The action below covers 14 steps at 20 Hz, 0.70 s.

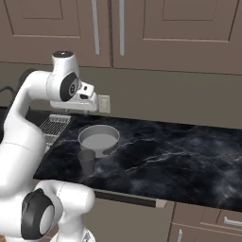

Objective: Place the pot in the left basin and the glass cup in the right basin of the sink.

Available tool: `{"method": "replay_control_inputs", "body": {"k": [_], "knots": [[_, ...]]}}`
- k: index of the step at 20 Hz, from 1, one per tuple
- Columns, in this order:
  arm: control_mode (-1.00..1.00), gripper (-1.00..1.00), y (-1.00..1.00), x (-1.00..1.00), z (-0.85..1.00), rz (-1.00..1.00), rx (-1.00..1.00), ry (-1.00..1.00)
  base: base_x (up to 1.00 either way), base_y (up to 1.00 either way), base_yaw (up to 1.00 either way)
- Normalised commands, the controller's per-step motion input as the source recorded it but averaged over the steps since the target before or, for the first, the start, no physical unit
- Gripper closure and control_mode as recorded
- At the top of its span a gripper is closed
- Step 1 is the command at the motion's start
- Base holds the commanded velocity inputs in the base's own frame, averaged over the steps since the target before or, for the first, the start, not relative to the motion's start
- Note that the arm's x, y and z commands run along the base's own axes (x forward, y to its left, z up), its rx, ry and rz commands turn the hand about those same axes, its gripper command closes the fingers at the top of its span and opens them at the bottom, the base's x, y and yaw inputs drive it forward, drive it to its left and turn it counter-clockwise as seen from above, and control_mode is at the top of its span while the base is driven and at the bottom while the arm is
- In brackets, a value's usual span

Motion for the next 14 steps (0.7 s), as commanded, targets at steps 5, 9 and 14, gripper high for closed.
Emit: {"method": "replay_control_inputs", "body": {"k": [5, 9, 14], "knots": [[-1.0, -1.0, 0.05, -0.55, -0.1, 0.01, 0.0, 0.08, 0.0, 0.0, 0.0], [-1.0, -1.0, -0.01, -0.58, -0.17, 0.0, 0.0, 0.07, 0.0, 0.0, 0.0], [-1.0, -1.0, 0.0, -0.15, -0.16, 0.03, -0.03, 0.12, 0.0, 0.0, 0.0]]}}
